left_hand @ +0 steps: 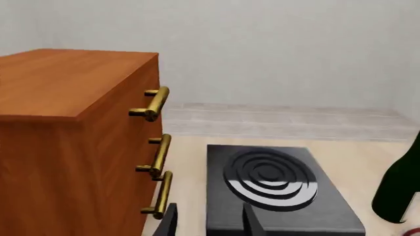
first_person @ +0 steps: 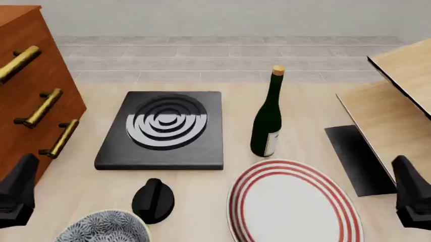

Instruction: Put the bowl on the top of the cabinet.

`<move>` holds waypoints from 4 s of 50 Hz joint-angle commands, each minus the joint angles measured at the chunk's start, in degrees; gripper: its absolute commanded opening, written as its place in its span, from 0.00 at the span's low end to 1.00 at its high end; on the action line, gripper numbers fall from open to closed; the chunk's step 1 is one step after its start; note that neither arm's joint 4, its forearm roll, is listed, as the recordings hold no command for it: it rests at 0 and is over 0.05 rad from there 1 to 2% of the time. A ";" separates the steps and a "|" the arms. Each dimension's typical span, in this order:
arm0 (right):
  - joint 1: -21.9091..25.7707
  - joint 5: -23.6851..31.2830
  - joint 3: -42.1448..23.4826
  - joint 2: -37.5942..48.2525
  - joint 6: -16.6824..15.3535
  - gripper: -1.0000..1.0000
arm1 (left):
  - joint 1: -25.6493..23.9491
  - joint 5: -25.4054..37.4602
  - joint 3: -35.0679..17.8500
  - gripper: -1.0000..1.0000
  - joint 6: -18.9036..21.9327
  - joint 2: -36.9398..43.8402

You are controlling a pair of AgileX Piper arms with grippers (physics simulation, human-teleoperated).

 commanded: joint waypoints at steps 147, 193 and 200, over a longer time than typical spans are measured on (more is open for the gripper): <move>0.89 -1.17 -0.47 2.06 0.04 1.00 | -22.82 44.39 -16.31 1.00 -2.45 17.62; 0.82 -1.62 0.00 1.99 -0.14 1.00 | -22.02 40.07 -7.53 1.00 -5.98 17.38; 0.85 -1.00 -0.08 1.48 -0.28 1.00 | -21.93 39.39 -6.64 1.00 -6.56 17.35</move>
